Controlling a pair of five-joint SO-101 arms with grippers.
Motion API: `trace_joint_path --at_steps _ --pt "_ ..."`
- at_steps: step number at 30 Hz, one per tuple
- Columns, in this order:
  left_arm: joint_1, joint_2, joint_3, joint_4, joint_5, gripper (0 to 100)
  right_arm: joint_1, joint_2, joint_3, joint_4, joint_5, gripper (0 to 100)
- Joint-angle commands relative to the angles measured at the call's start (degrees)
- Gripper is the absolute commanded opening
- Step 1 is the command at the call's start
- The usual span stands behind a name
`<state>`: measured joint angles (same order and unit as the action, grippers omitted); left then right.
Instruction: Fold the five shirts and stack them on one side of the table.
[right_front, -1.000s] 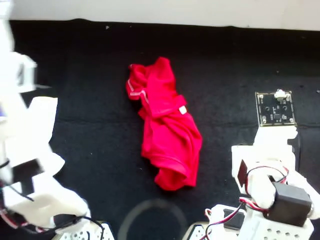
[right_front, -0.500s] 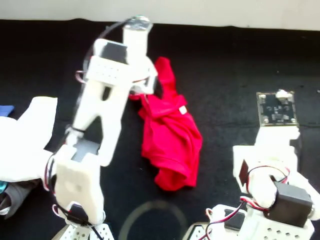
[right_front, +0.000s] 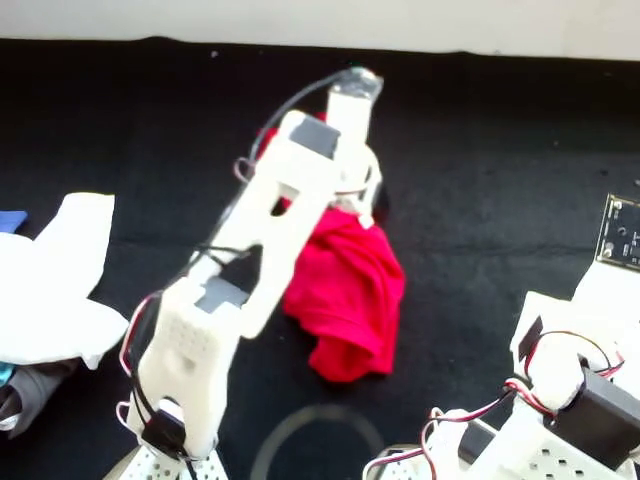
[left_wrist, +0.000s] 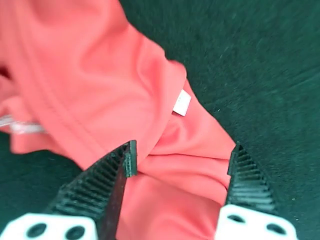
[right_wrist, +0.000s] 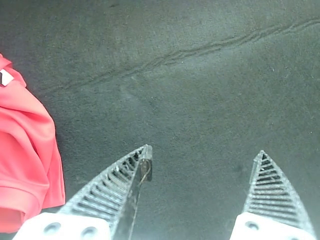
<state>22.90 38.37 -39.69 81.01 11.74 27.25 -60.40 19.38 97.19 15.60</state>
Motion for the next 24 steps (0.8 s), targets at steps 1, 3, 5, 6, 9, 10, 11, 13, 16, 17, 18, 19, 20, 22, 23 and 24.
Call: trace_joint_path --at_steps 1,3,5,6,9,10,11,13,16,17,18,19,20,22,23,24 --pt "0.92 2.15 -0.22 -2.55 0.09 29 0.66 -0.40 0.13 -0.31 0.62 30.7" --pt "0.57 4.00 -0.22 -5.01 0.09 29 0.66 -0.40 0.13 -0.31 0.62 30.7" --pt "-0.31 4.97 -0.22 -7.21 0.00 29 0.66 -0.40 0.13 -0.31 0.62 30.7" --pt "-1.10 5.14 -0.31 -8.09 0.00 29 0.66 -0.40 0.13 -0.31 0.62 30.7" --pt "-3.91 5.23 -2.59 -8.35 0.00 28 0.66 -0.40 0.13 -0.31 0.62 30.7" --pt "-4.97 5.23 -3.47 -8.26 0.00 26 0.48 -0.40 0.13 -0.40 0.62 30.7" --pt "-6.02 5.23 -4.26 -8.26 0.00 23 0.40 -0.40 0.13 -0.40 0.62 30.7" --pt "-8.13 5.23 -5.67 -8.26 0.00 16 0.31 -0.40 0.13 -0.48 0.62 30.7" --pt "-11.30 5.41 -6.11 -8.09 0.00 14 0.22 -0.40 0.13 -0.75 0.62 30.7" --pt "-12.09 5.41 -6.20 -7.47 0.00 15 0.22 -0.40 0.13 -0.75 0.62 30.7" --pt "-12.79 5.49 -6.37 -6.24 0.00 17 0.22 -0.40 0.13 -0.75 0.62 30.7" --pt "-13.32 5.41 -6.46 -4.84 0.00 20 0.22 -0.40 0.13 -0.75 0.62 30.7" --pt "-13.58 5.23 -6.46 -3.34 0.00 23 0.22 -0.40 0.13 -0.84 0.62 30.7" --pt "-13.67 5.05 -6.55 -0.18 -1.49 27 0.22 -0.40 0.13 -0.84 0.62 30.7" --pt "-13.41 4.88 -7.16 1.67 -3.78 29 0.22 -0.40 0.13 -0.84 0.62 30.7" --pt "-13.23 4.62 -8.22 4.31 -6.51 30 0.22 -0.40 0.13 -0.84 0.62 30.7"
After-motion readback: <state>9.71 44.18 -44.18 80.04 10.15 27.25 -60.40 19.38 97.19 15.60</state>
